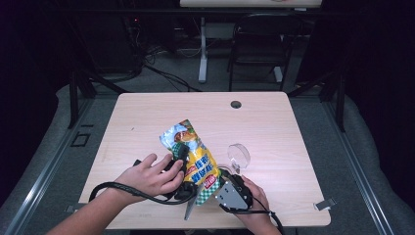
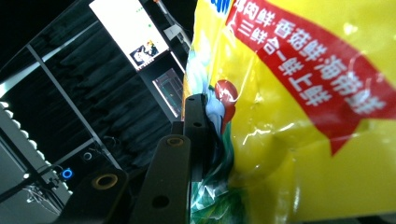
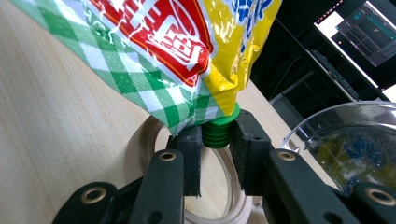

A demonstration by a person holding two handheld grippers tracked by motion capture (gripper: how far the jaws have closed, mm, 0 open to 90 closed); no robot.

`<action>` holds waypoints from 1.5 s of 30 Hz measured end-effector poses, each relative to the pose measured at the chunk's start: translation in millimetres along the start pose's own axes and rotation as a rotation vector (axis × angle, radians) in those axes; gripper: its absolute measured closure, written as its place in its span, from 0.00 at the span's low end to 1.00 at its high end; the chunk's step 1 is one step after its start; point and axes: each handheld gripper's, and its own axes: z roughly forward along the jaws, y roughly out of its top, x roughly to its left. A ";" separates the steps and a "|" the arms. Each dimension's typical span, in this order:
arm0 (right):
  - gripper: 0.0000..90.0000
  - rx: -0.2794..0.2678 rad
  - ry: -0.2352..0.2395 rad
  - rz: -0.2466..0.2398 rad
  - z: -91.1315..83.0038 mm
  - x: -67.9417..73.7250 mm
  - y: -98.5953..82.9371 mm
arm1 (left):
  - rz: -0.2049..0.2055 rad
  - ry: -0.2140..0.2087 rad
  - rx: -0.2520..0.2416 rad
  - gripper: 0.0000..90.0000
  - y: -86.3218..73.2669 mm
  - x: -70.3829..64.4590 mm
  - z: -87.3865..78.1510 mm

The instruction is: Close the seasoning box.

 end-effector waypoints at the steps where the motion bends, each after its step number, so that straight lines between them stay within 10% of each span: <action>1: 0.82 -0.001 0.001 0.002 0.1 0.1 0.0 | -0.001 0.000 0.000 0.91 -0.1 0.2 -0.1; 45: 0.82 -0.022 0.030 0.037 1.4 0.7 1.6 | 0.022 -0.005 -0.003 0.93 -2.1 3.7 -2.6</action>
